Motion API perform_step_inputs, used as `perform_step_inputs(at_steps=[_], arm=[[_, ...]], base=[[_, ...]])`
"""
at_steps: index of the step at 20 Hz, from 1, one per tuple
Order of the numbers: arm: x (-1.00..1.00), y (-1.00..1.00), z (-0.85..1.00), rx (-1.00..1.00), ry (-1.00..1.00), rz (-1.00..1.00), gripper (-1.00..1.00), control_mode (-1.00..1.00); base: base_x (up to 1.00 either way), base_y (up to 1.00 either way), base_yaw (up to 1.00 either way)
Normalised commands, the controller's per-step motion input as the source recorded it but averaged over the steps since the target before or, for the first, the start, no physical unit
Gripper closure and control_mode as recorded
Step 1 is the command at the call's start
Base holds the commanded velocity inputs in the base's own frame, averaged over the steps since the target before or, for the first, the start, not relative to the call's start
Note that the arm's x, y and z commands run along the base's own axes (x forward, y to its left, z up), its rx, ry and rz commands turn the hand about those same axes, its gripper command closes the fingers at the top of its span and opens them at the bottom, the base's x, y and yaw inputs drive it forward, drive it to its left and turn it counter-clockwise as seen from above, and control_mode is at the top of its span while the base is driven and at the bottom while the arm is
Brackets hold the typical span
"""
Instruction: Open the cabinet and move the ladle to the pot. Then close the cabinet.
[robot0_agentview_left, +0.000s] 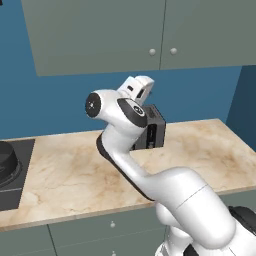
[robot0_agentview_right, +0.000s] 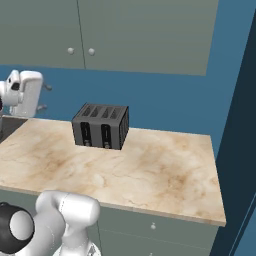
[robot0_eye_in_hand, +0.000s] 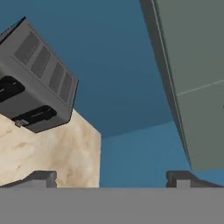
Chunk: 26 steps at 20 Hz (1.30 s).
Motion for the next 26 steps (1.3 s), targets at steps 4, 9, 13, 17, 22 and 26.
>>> perform_step_inputs(at_steps=[4,9,13,17,22,26], arm=[[0.3,0.0,0.3,-0.29,0.0,-0.02,-1.0,-1.0],[0.27,0.0,0.29,-0.28,0.0,-0.03,-1.0,-1.0],[0.24,0.0,0.28,-0.27,0.0,-0.05,-1.0,-1.0],[0.28,0.0,0.21,-0.27,0.0,-0.06,-1.0,-1.0],[0.21,0.0,0.25,-0.22,0.0,-0.08,-1.0,-1.0],[0.15,0.0,0.32,-0.14,0.0,-0.1,-1.0,-1.0]], base=[[0.0,0.0,0.0],[0.0,0.0,0.0],[0.0,0.0,0.0],[0.0,0.0,0.0],[0.0,0.0,0.0],[0.0,0.0,0.0]])
